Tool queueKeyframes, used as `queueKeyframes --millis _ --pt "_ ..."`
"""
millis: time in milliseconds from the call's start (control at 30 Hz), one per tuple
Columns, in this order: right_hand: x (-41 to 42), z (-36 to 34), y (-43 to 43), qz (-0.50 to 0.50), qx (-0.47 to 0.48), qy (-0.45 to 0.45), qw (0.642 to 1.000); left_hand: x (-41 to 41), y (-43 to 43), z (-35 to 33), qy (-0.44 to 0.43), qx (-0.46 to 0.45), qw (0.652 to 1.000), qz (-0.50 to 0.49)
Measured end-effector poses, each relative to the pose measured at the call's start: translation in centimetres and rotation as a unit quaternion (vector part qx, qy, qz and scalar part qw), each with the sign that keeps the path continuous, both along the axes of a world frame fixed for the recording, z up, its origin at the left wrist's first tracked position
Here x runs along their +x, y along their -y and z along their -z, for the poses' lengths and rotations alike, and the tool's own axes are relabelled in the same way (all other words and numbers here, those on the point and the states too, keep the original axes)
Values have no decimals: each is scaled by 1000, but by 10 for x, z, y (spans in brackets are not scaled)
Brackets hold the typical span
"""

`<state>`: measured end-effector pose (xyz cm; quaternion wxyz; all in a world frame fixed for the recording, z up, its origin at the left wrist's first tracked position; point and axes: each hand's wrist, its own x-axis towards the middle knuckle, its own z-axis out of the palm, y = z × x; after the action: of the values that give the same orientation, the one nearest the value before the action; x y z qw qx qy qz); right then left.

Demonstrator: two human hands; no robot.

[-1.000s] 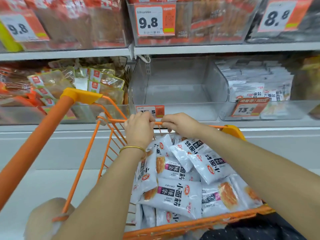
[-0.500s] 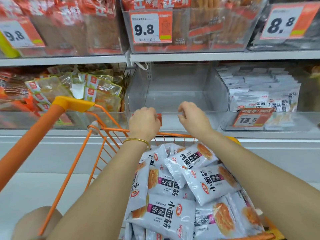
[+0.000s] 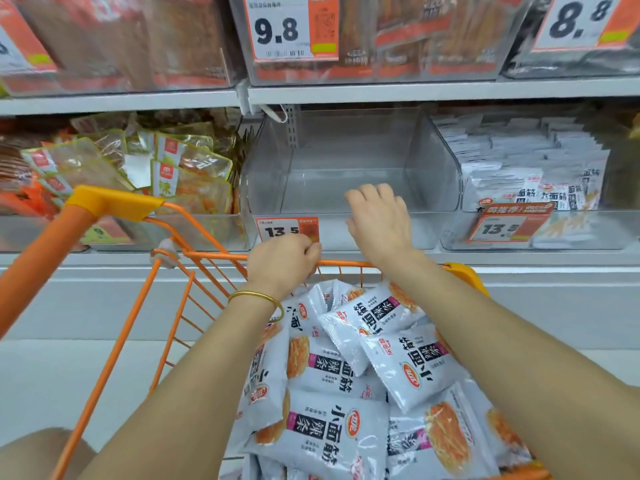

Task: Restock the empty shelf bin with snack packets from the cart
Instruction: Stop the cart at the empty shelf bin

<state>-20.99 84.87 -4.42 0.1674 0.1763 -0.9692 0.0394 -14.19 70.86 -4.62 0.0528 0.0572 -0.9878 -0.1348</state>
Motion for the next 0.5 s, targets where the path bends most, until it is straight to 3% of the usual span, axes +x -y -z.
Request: queueKeyframes --millis 133,333,500 --pt "-10 2 4 29 65 55 996 2 5 4 -18 4 1000 -7" --pt "-11 -6 8 -8 -12 37 999 10 16 11 -77 -13 997 -12" --pt "4 -7 0 -45 -16 46 998 21 28 17 -232 48 971 -26"
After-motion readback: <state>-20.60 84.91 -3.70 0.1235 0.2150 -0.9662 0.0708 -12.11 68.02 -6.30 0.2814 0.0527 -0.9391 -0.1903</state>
